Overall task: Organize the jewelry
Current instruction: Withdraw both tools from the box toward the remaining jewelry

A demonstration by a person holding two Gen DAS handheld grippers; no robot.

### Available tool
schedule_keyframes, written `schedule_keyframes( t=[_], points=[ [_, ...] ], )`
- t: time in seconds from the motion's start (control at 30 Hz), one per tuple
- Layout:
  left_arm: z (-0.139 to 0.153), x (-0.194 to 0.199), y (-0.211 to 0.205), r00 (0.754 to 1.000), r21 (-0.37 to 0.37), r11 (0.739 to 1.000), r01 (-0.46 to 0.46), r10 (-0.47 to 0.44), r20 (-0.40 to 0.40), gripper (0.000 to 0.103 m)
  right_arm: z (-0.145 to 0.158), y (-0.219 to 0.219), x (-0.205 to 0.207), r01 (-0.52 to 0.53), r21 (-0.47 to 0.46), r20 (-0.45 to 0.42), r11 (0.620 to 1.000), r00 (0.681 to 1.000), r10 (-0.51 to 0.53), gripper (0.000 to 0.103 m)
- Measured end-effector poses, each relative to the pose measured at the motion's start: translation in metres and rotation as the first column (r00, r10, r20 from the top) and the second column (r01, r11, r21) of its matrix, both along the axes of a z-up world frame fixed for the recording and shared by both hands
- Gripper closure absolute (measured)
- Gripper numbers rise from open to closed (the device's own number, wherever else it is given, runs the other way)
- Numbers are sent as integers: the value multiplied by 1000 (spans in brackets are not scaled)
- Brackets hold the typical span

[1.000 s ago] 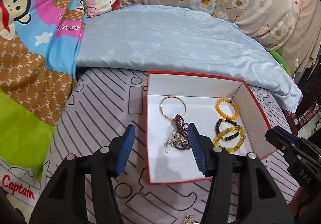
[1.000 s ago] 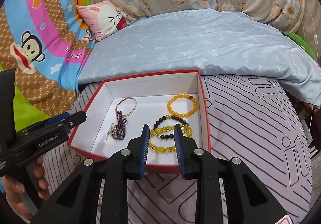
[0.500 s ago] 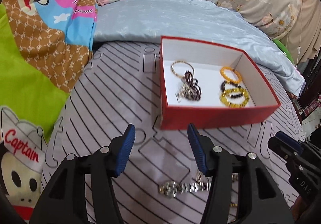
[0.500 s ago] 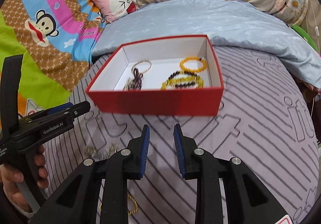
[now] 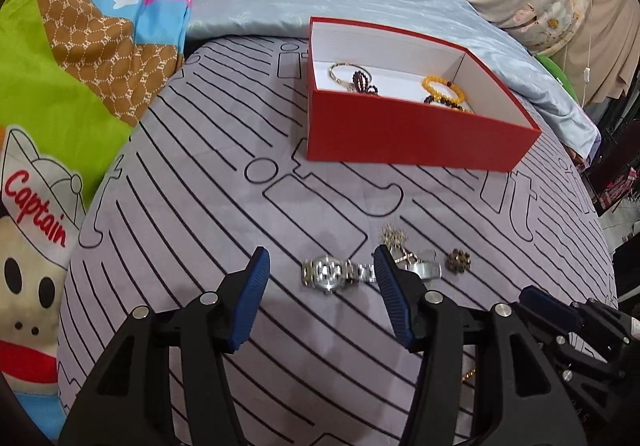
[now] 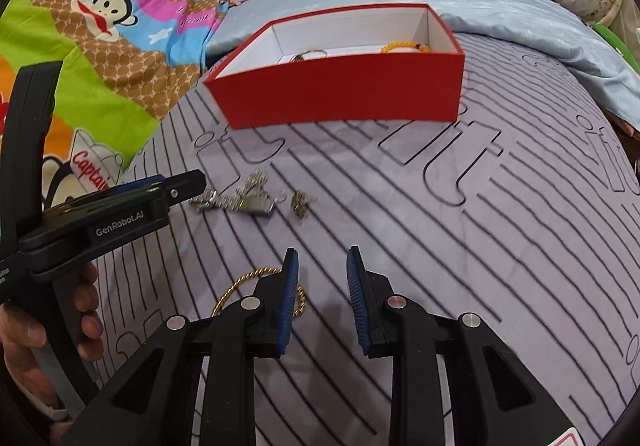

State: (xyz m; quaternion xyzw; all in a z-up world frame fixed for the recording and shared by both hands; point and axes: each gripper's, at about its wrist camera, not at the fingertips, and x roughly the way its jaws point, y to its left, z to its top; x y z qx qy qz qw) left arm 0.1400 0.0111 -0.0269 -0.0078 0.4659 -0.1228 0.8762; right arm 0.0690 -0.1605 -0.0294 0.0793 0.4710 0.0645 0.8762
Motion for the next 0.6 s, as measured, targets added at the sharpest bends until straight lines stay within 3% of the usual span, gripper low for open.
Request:
schedule_keyframes(
  t=[0.4, 0.6],
  points=[
    [-4, -10, 1, 1000, -13, 1000, 11, -11, -21, 51, -15, 17, -4, -36, -10, -34, 999, 999, 35, 78],
    [-5, -13, 0, 1000, -12, 1000, 11, -11, -25, 51, -16, 23, -6, -44, -70, -32, 997, 999, 42, 88]
  ],
)
